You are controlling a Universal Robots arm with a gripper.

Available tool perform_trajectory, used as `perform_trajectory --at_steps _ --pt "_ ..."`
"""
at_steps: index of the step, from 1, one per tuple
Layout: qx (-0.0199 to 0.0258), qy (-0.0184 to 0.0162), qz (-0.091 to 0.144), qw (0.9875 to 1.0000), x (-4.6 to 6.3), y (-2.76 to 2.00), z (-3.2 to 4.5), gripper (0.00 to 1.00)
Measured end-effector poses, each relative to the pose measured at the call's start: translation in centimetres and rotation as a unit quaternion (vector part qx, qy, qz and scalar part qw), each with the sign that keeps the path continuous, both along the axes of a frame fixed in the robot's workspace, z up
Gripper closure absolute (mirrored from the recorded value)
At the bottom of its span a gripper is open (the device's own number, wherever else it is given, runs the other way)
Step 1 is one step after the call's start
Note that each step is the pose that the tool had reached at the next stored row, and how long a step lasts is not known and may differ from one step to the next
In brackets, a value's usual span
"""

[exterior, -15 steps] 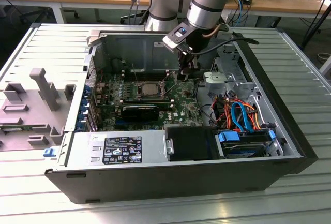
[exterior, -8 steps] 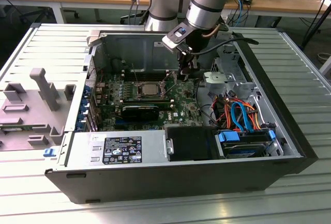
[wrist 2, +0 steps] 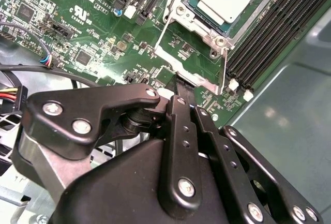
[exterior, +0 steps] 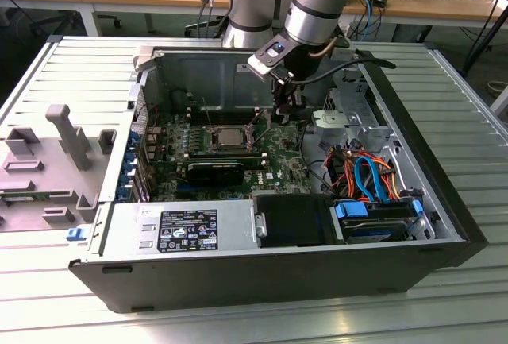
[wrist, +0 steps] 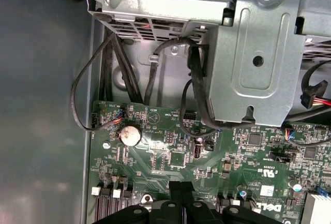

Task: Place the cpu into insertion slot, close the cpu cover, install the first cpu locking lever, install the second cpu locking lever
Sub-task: 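Close the cpu cover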

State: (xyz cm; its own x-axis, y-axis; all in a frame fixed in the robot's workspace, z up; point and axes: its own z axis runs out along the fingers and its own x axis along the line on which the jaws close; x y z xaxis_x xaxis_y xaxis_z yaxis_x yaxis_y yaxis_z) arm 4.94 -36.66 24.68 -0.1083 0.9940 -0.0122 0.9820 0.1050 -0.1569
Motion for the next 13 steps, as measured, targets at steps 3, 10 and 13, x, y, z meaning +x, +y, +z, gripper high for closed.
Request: perform_trajectory --at_steps 3,10,13 --pt "0.0000 0.0000 0.000 1.0000 -0.09 0.00 0.00 0.89" --pt "0.0000 0.0000 0.000 1.0000 -0.22 0.00 0.00 0.89" --pt "0.0000 0.0000 0.000 1.0000 -0.27 0.00 0.00 0.89"
